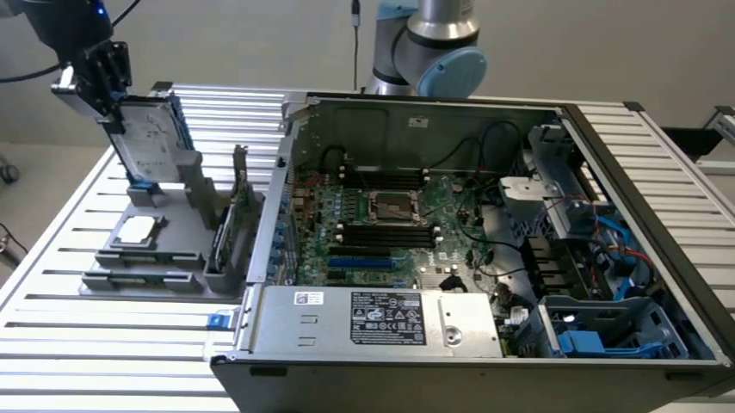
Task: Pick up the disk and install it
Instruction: 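Pick up the disk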
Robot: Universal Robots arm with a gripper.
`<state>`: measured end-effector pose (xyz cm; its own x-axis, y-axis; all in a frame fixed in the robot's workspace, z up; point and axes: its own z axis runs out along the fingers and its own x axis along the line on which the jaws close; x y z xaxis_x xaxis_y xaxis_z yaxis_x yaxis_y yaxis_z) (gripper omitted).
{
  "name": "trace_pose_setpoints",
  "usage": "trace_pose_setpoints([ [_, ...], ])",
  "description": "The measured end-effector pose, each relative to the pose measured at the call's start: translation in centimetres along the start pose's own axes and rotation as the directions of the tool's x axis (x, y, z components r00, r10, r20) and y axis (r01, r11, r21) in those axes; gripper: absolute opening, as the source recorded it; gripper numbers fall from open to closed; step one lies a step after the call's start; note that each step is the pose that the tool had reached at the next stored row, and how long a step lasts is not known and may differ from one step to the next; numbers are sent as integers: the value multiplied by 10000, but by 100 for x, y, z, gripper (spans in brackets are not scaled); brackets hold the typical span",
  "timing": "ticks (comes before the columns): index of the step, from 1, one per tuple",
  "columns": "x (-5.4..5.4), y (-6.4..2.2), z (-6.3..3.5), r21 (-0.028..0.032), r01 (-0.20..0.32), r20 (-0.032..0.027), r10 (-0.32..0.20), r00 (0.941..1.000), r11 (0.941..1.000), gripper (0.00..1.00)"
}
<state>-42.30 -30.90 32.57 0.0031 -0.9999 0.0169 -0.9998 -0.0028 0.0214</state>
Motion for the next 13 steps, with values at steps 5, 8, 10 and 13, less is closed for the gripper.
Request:
trace_pose_setpoints([
  [5,4,5,-229,-1,0,0,0,10000,10000,33],
  [8,7,0,-364,-1,2,0,-2,10000,10000,33],
  [10,8,-27,-456,-1,2,0,-2,10000,10000,33],
  [13,11,-112,-595,-1,1,0,-1,10000,10000,33],
])
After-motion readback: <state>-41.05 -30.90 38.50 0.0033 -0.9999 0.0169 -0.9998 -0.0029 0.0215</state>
